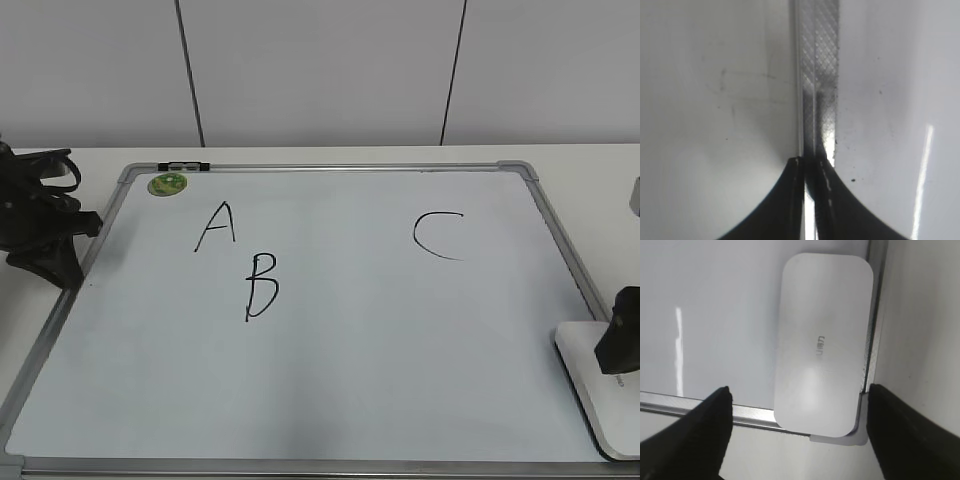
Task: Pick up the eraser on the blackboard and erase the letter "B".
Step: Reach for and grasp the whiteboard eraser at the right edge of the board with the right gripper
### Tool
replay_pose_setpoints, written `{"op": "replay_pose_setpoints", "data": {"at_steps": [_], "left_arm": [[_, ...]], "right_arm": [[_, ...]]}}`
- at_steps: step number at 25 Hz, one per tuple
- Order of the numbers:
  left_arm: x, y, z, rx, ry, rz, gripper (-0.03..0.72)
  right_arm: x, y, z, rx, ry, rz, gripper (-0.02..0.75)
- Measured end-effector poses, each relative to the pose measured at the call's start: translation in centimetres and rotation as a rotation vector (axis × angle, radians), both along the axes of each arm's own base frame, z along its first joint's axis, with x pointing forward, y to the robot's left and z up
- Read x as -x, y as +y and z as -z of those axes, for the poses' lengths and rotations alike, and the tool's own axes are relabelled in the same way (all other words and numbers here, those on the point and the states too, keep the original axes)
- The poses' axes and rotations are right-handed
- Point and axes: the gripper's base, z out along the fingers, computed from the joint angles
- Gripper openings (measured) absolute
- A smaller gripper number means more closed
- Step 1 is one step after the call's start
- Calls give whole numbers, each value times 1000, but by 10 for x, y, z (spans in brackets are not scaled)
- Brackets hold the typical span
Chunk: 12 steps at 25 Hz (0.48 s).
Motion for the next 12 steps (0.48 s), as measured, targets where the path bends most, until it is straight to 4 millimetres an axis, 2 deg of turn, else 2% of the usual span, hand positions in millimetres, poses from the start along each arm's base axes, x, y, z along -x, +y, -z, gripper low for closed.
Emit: {"op": "replay_pose_setpoints", "data": {"at_steps": [12], "left_arm": [[0, 1, 0, 0, 2, -1, 11]], "right_arm": [[-19, -3, 38, 35, 101, 0, 648]]}}
